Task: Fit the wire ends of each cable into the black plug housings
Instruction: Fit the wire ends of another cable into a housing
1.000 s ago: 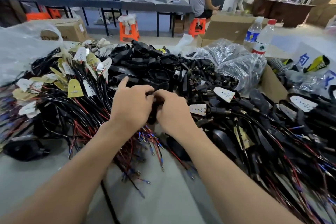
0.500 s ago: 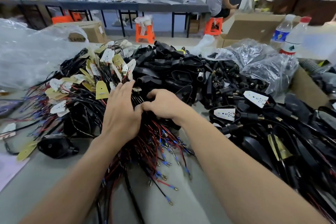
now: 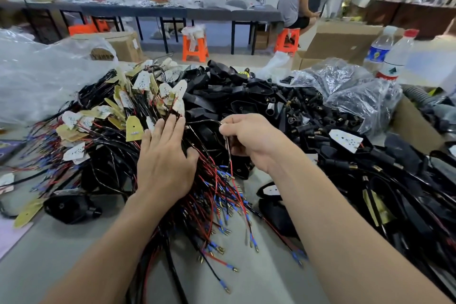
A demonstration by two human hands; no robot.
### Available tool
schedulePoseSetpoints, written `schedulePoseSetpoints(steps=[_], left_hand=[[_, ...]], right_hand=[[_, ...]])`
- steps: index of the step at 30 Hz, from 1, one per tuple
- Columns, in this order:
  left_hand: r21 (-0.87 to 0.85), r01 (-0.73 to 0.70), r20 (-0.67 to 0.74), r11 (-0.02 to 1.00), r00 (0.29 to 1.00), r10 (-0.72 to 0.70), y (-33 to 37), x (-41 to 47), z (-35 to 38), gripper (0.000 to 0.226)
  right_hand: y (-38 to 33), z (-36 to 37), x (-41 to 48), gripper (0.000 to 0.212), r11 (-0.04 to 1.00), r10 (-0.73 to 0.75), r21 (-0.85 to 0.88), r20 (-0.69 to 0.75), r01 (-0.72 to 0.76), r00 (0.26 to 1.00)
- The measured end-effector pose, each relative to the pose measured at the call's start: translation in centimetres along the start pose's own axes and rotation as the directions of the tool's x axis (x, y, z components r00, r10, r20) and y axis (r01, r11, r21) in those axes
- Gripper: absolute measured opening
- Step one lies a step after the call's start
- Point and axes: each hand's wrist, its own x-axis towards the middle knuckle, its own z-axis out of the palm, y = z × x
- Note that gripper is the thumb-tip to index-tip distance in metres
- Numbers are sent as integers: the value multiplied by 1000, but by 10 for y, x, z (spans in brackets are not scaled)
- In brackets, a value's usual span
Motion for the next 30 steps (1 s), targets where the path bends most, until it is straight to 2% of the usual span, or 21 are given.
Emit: schedulePoseSetpoints(steps=[2,4,6,8,9,10,12,15,17,20,21,23,25,27,28,30], left_hand=[[-19,42,-13,999,999,-42,3,1,1,72],[-51,93,-43,994,995,-95,4,2,2,74],[-51,120,-68,992,990,-123,5,4,3,76],[-11,121,-70,993,990,-121,6,4,6,76],[5,118,-66,993,991,-117,7,4,7,75],[6,116,-64,993,991,-115,7,4,8,74],[-35,118,-88,992,989,-121,6,5,7,69],[-121,73,-211,990,973,-98,5,6,4,72],[-102,-37,-299,994,954,5,11,4,2,79],[1,-188,-336,982,925,178,16,7,0,78],[23,-189,-325,982,927,186,13,10,-2,72],[18,-107,-282,994,953,108,4,19,-6,58],[-16,51,-207,999,977,-53,-5,29,-11,52],[-41,208,-97,977,973,-211,-10,38,-18,56],[-31,230,-56,973,971,-232,-12,40,-20,59],[-27,154,-96,988,983,-156,-8,38,-22,62]], right_hand=[[3,1,-5,33,998,0,60,-15,1,1000],[6,4,-9,33,999,-15,40,-46,17,999],[4,3,-10,32,996,-77,37,-168,84,983],[-1,-1,-9,30,958,-103,226,-298,175,949],[-4,-3,-9,29,925,-105,320,-306,206,946],[-6,-4,-11,28,911,-106,357,-276,204,955],[-10,-7,-13,27,951,-92,280,-151,132,984],[-14,-15,-15,18,951,-80,297,-26,84,996],[-13,-20,-16,21,950,-114,293,12,106,993],[-8,-19,-21,25,986,-133,113,122,119,984],[-7,-20,-21,25,987,-130,107,111,119,985],[-4,-25,-21,26,974,-118,197,27,110,993],[1,-29,-22,28,921,-93,375,-64,110,994],[8,-30,-24,26,830,-80,540,-134,141,988],[11,-30,-25,25,771,-86,616,-152,162,985],[16,-31,-27,24,618,-107,767,-135,172,985]])
